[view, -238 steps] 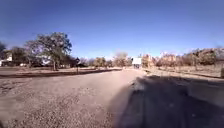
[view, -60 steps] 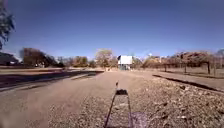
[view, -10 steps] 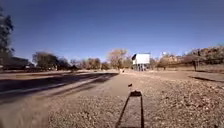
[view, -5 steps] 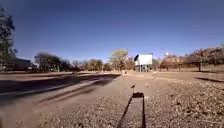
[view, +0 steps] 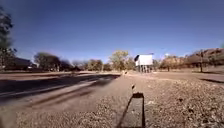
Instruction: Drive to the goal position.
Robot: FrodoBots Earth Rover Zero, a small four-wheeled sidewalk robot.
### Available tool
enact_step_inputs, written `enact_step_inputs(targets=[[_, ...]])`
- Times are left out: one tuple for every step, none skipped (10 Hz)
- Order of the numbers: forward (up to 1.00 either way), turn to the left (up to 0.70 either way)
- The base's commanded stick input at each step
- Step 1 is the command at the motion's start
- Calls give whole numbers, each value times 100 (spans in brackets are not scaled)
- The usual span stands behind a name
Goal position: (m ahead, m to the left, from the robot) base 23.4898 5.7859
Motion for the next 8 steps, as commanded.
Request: enact_step_inputs(targets=[[70, 0], [70, 0], [70, 0], [70, 0], [70, 0], [70, 0], [70, 0], [70, 0]])
